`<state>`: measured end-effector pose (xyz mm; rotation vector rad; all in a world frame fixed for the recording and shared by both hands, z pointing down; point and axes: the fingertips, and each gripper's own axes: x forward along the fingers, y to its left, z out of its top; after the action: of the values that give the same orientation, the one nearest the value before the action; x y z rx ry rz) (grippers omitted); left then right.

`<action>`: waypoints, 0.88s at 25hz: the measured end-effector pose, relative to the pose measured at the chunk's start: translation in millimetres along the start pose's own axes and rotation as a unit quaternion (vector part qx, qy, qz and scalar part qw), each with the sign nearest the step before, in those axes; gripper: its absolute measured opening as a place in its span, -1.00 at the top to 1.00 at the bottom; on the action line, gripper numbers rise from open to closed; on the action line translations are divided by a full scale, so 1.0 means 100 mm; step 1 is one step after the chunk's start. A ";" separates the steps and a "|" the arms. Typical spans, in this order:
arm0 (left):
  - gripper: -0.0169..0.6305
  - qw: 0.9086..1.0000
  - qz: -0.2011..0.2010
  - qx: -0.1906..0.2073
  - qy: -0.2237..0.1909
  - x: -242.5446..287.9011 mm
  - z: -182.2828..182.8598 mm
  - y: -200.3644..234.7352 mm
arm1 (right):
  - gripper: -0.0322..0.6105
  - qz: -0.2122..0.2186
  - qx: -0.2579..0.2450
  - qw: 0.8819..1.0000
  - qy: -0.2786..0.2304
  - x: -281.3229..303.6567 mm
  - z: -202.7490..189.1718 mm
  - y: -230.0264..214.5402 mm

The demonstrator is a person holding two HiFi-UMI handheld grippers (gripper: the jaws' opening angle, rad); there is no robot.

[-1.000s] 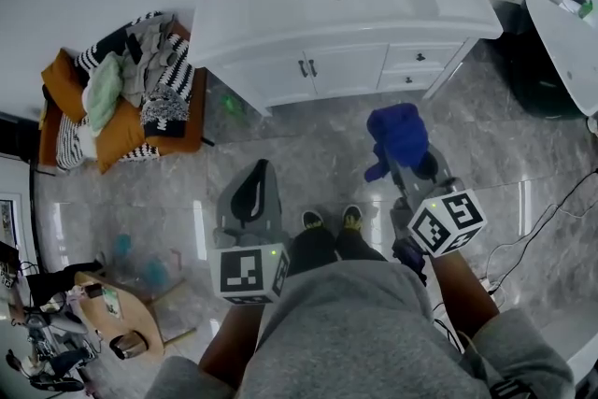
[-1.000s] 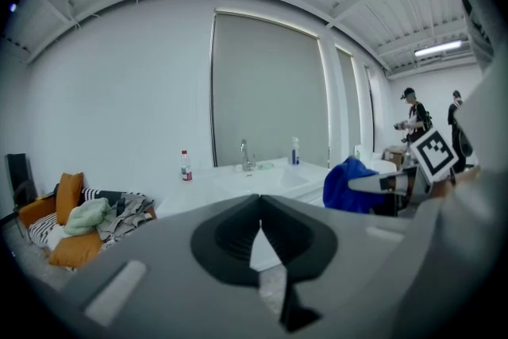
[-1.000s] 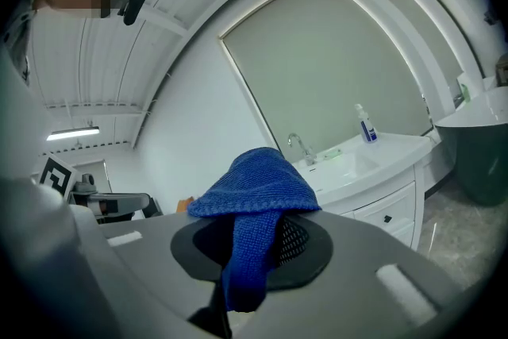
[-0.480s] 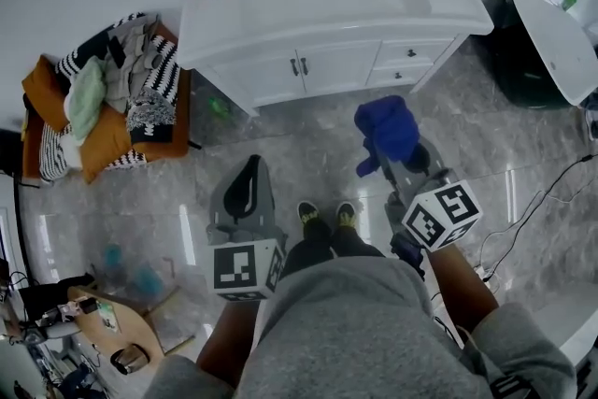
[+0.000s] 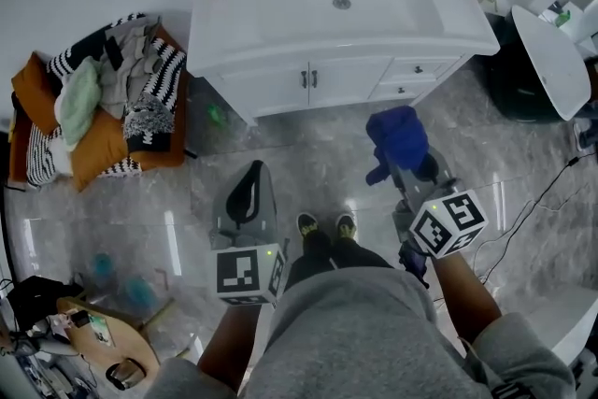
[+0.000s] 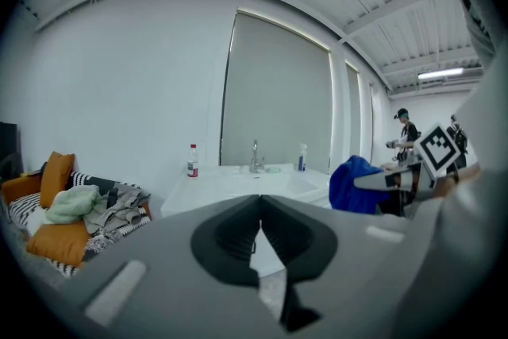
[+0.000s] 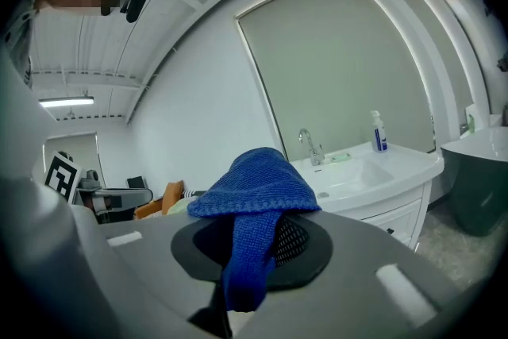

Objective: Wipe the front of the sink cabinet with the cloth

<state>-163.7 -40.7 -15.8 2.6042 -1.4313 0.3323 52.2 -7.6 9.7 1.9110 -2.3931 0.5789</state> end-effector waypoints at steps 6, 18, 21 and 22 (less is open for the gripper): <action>0.92 1.000 0.003 -0.002 0.003 0.12 -0.10 0.29 | 0.68 -0.022 -0.016 1.000 0.007 0.17 0.08 -0.07; 0.92 1.000 0.023 0.000 0.019 0.43 -0.15 0.11 | 0.68 -0.003 -0.054 0.998 0.026 0.38 0.06 -0.46; 0.92 0.999 0.031 -0.001 0.029 0.56 -0.27 0.00 | 0.68 0.008 -0.055 0.998 0.032 0.46 -0.02 -0.67; 0.92 0.999 0.030 0.000 0.032 0.60 -0.33 -0.05 | 0.68 0.012 -0.053 0.998 0.038 0.48 -0.09 -0.75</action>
<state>-132.1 -78.9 31.4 2.5299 -1.4913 0.4206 109.7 -62.9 50.2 1.7871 -2.3532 0.5062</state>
